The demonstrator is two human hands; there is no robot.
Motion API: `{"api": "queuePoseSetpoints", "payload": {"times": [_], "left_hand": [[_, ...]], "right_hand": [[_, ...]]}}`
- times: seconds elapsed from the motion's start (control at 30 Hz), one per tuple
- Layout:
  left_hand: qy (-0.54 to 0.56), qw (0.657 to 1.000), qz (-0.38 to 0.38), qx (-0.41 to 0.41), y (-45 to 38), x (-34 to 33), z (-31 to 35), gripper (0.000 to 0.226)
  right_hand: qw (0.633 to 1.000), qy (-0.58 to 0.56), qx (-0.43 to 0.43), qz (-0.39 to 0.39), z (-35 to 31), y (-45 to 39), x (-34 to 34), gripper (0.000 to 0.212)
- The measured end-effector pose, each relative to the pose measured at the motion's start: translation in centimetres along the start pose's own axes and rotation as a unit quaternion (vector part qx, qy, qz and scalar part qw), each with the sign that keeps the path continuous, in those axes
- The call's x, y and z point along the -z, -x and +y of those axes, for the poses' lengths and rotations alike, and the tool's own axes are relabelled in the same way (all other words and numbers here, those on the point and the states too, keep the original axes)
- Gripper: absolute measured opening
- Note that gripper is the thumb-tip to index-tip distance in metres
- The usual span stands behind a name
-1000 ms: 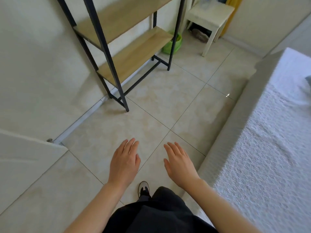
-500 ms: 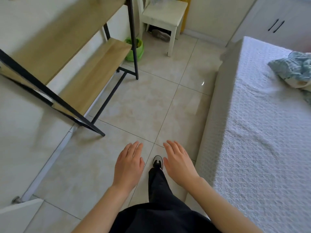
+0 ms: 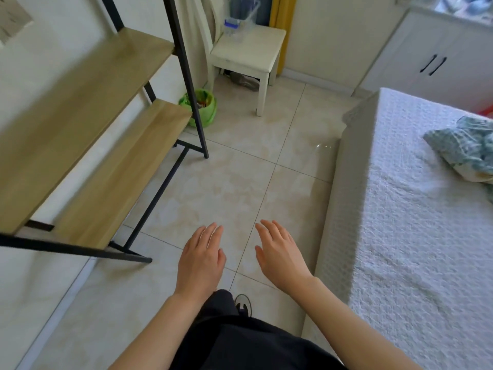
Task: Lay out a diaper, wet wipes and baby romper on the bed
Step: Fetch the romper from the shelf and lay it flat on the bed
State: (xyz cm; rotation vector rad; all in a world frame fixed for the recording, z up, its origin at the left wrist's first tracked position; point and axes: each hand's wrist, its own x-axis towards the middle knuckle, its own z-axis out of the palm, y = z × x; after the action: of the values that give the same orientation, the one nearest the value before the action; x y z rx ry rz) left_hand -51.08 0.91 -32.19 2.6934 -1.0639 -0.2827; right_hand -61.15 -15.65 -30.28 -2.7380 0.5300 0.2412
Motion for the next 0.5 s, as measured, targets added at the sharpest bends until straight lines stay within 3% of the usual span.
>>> {"api": "queuePoseSetpoints", "payload": {"times": [0.3, 0.5], "left_hand": [[0.012, 0.997, 0.061, 0.045, -11.5, 3.0, -4.7, 0.046], [0.005, 0.988, 0.121, 0.095, -18.2, 7.6, -8.9, 0.042]], "right_hand": [[0.998, 0.015, 0.065, 0.012, -0.4, -14.1, 4.3, 0.049], [0.987, 0.028, 0.156, 0.027, -3.2, -24.3, 8.1, 0.048]]}}
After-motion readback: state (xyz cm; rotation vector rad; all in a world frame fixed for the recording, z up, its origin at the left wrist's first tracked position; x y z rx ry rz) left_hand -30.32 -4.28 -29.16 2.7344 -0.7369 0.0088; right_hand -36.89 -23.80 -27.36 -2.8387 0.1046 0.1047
